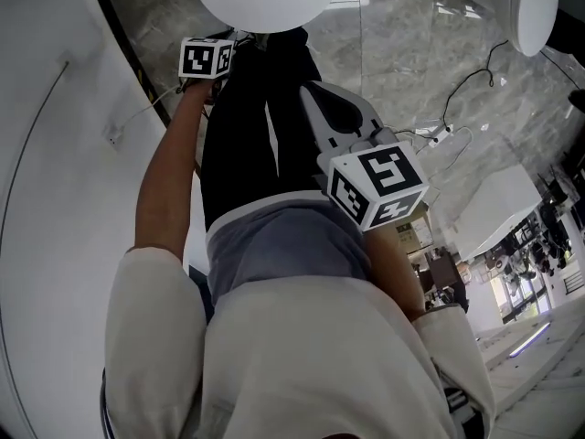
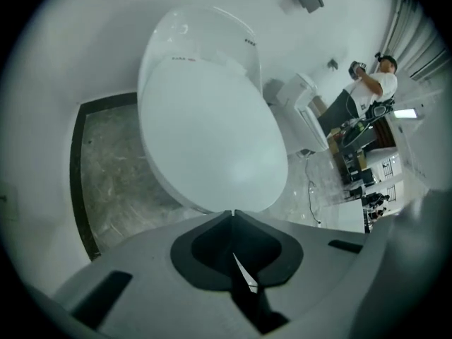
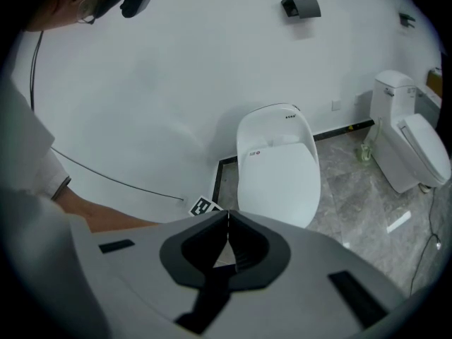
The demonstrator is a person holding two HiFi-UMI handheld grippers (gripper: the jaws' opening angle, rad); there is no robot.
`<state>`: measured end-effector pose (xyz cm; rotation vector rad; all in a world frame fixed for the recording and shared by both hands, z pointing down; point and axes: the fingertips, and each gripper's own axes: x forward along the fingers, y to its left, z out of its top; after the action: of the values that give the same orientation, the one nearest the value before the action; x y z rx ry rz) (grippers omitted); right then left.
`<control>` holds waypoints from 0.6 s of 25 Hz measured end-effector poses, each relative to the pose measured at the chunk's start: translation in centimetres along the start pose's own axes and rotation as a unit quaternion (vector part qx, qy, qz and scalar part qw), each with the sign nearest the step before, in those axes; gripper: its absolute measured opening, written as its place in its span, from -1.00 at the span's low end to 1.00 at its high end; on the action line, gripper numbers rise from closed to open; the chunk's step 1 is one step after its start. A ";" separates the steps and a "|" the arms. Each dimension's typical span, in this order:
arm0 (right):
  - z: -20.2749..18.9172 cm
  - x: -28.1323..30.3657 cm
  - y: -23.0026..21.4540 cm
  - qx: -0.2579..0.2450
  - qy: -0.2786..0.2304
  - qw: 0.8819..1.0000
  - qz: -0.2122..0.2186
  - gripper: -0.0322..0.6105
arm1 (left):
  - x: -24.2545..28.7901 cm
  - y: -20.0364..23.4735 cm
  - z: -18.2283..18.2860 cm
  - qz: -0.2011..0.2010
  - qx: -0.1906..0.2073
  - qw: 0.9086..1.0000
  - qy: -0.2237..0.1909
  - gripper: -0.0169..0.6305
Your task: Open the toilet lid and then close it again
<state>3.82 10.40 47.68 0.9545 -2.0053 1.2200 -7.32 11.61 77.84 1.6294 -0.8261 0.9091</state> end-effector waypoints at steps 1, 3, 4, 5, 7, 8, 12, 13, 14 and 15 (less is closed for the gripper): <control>0.4 -0.1 0.0 -0.002 -0.005 1.000 -0.001 -0.87 | -0.7 -0.1 0.3 -0.001 -0.007 1.000 -0.010 -0.90; 1.0 -0.3 0.0 -0.005 -0.015 1.000 -0.004 -0.87 | -2.1 -0.2 0.7 -0.001 -0.016 1.000 -0.026 -0.90; 1.2 -0.4 0.1 -0.006 -0.021 1.000 -0.007 -0.87 | -2.9 -0.3 0.8 0.000 -0.020 0.999 -0.033 -0.90; 1.5 -0.6 0.2 -0.007 -0.026 1.000 -0.010 -0.87 | -3.7 -0.3 0.9 0.000 -0.026 0.999 -0.039 -0.90; 2.2 -1.0 0.3 -0.015 -0.035 0.999 -0.016 -0.87 | -5.4 -0.7 1.6 0.002 -0.024 0.998 -0.053 -0.90; 2.6 -1.3 0.3 -0.020 -0.039 0.999 -0.019 -0.87 | -6.3 -1.0 2.1 0.004 -0.016 0.998 -0.060 -0.90; 3.9 -2.8 0.2 -0.033 -0.053 0.998 -0.030 -0.87 | -9.5 -2.8 4.1 0.005 0.019 0.996 -0.087 -0.90; 4.2 -3.1 0.3 -0.035 -0.055 0.997 -0.031 -0.87 | -10.4 -3.2 4.6 0.005 0.025 0.995 -0.094 -0.90; 4.5 -3.3 0.5 -0.040 -0.057 0.997 -0.032 -0.87 | -11.2 -3.6 5.0 0.006 0.030 0.994 -0.102 -0.90; 4.7 -3.5 0.7 -0.046 -0.059 0.997 -0.032 -0.87 | -12.1 -3.8 5.3 0.007 0.033 0.993 -0.110 -0.90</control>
<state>4.63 7.29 42.65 1.0597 -2.0860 1.0491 -8.90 8.13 64.62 1.8061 -0.9666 0.7822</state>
